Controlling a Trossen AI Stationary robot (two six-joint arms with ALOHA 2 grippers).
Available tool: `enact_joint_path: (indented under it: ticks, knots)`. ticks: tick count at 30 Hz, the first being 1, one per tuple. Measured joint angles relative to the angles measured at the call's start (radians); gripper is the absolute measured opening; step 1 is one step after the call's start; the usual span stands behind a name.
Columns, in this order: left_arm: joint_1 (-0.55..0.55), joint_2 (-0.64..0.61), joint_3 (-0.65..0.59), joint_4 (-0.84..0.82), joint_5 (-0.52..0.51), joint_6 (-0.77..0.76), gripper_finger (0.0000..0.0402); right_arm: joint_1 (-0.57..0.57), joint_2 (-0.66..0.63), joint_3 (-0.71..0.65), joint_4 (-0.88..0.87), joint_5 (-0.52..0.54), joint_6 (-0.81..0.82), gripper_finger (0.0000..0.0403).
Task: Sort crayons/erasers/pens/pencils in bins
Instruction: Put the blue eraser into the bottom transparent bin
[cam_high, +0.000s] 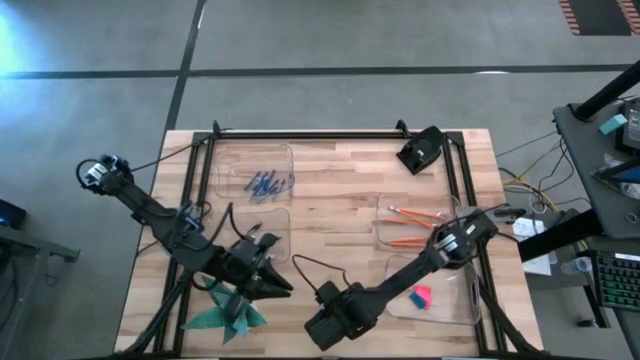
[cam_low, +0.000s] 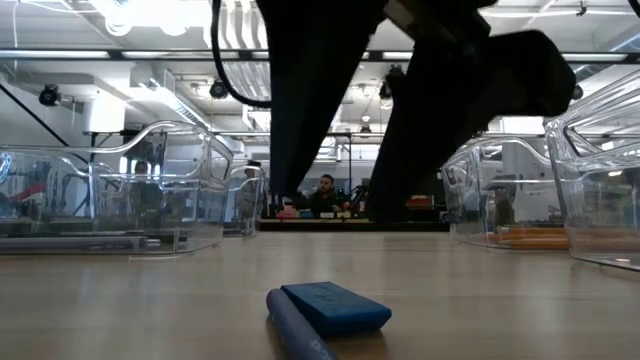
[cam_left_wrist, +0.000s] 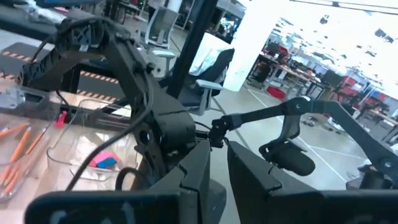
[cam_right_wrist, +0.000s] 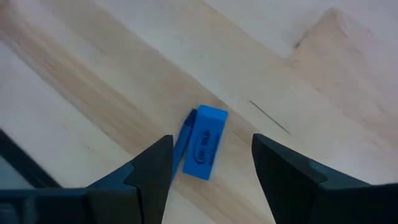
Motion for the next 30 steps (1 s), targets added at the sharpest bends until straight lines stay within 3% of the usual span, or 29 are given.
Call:
enact_joint_path:
  ticks: [30]
  knots:
    - [-0.012,-0.03,-0.013,-0.008,0.043,0.03,0.0043,0.006,0.059,0.0,0.033,-0.024,-0.042,0.021]
